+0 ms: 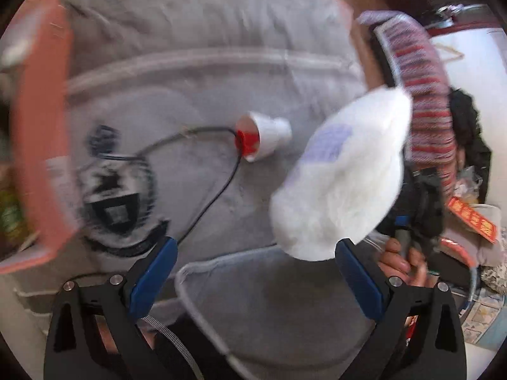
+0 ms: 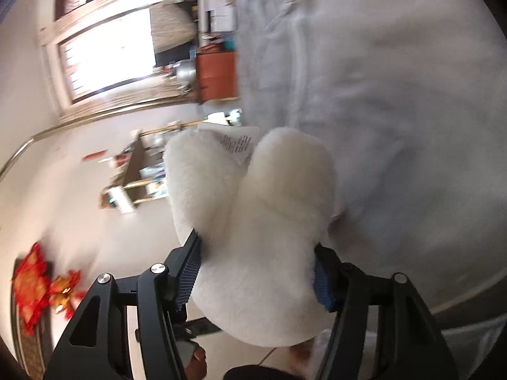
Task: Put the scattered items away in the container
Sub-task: 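Carry the large white plush into the box with the right gripper while the left grasps the tagged white plush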
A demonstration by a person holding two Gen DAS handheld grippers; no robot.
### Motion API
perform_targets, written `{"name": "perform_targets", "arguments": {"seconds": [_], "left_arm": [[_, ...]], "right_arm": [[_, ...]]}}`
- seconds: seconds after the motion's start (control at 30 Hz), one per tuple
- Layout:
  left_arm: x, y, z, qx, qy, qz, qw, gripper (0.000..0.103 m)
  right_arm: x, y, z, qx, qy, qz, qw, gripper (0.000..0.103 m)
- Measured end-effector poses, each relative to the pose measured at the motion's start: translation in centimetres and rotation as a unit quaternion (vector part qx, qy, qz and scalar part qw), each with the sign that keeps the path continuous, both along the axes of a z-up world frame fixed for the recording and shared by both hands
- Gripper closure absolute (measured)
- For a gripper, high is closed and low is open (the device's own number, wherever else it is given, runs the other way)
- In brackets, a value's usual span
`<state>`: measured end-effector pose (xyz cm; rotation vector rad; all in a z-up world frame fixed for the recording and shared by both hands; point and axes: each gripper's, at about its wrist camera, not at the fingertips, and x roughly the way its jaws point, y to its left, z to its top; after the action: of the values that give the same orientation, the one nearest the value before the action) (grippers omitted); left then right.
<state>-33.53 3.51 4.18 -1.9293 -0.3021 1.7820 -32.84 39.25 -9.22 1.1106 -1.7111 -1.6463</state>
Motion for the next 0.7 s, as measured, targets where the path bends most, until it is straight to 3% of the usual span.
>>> {"name": "perform_targets", "arguments": {"seconds": [0.1,0.17,0.23,0.3,0.33,0.37,0.4,0.47,0.57,0.7], "left_arm": [[2.1,-8.0,8.0,0.003,0.085,0.04,0.9956,0.002],[4.3,-14.7,13.4,-0.021,0.161,0.087,0.9829,0.002],[6.7,-21.3,17.9,-0.06,0.234,0.141,0.96,0.002],[8.9,-26.6,20.6,-0.093,0.276,0.19,0.9378,0.002],[10.1,-29.4,21.7,-0.102,0.288,0.216,0.9274,0.002],[10.9,-31.3,22.2,-0.101,0.292,0.233,0.9221,0.002],[11.6,-33.1,22.4,-0.096,0.293,0.25,0.9179,0.002],[12.8,-36.2,22.1,-0.086,0.285,0.28,0.9128,0.002],[13.7,-38.4,20.6,-0.077,0.27,0.298,0.9123,0.002],[13.8,-39.1,17.6,-0.076,0.248,0.301,0.9179,0.002]], "right_arm": [[0.3,-3.4,4.4,-0.012,0.048,0.028,0.998,0.044],[0.1,-6.9,7.9,-0.011,0.081,0.057,0.995,0.044],[-0.1,-11.2,11.7,-0.011,0.114,0.093,0.989,0.043],[-0.4,-17.3,15.9,0.002,0.145,0.135,0.98,0.041],[-0.6,-20.0,17.7,0.014,0.156,0.147,0.977,0.031],[-0.7,-23.1,19.6,0.034,0.165,0.152,0.974,0.02],[-1.0,-26.2,21.1,0.056,0.166,0.151,0.973,0.0],[-1.9,-32.7,23.2,0.071,0.164,0.167,0.97,0.0],[-3.2,-38.5,24.9,0.046,0.178,0.212,0.96,0.001],[-2.3,-37.6,24.8,0.087,0.19,0.214,0.954,0.001]]}}
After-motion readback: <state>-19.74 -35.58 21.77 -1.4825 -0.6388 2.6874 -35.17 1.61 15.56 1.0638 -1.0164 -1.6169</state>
